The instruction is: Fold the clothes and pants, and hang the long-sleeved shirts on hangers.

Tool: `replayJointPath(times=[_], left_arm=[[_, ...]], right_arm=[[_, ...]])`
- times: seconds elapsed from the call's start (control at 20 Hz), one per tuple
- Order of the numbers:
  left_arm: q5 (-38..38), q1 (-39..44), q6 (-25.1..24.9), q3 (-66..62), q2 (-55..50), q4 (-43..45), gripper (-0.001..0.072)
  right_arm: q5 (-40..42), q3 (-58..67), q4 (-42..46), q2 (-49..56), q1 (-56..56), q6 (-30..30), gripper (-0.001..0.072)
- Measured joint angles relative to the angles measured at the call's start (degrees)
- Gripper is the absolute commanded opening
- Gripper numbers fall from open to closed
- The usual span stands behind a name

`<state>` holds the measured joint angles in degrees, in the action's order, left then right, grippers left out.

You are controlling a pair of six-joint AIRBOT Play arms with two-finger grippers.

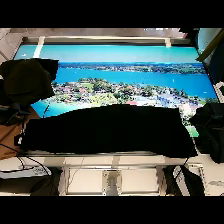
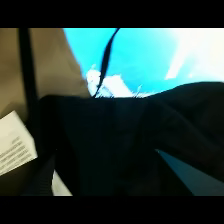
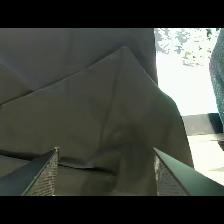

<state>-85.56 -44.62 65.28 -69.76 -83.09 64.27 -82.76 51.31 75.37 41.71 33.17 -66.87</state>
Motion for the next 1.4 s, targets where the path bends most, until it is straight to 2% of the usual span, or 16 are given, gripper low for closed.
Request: replayJointPath(times=[0.2,0.3,0.4,0.45,0.5,0.55,0.7,0.75,0.9,1.2,1.4], left_arm=[[-3.1,0.5,1.8,-0.7,-2.6,2.3,0.0683],[-3.8,0.9,2.3,-0.9,-4.0,2.6,0.0580],[-4.1,1.7,2.5,-0.9,-5.4,1.6,0.0574],[-3.8,2.4,2.7,-1.0,-6.1,0.9,0.0499],[-3.0,3.2,2.9,-1.0,-6.6,0.5,0.0274],[-2.1,4.1,2.9,-1.0,-7.1,0.1,0.0005],[0.4,7.0,2.8,-1.1,-7.8,-0.8,0.0013],[1.1,7.7,2.6,-1.3,-7.8,-0.9,0.0013],[2.7,8.8,2.3,-2.3,-7.6,-1.1,0.0013],[4.6,9.4,2.2,-3.5,-5.2,-1.3,0.0013],[8.1,9.8,3.3,-3.6,-3.8,-1.4,0.0013]], right_arm=[[-0.1,0.0,-0.1,0.0,0.0,-0.4,0.0623],[-0.1,0.0,-0.2,0.0,0.0,-0.5,0.0623],[0.2,0.0,-0.3,0.0,0.0,-0.5,0.0623],[0.5,0.0,-0.5,0.0,0.0,-0.5,0.0623],[1.1,0.0,-0.9,0.0,0.0,-0.6,0.0623],[1.8,0.0,-1.4,0.0,0.0,-0.6,0.0623],[4.0,0.0,-2.2,0.1,0.0,-0.6,0.0618],[4.9,0.0,-2.2,0.5,0.0,-0.8,0.0582],[6.6,0.0,-1.7,3.9,0.0,-2.3,0.0572],[11.1,2.4,-4.9,22.9,0.1,-3.1,0.0571],[14.5,8.8,-7.8,36.7,0.1,-0.8,0.0550]])
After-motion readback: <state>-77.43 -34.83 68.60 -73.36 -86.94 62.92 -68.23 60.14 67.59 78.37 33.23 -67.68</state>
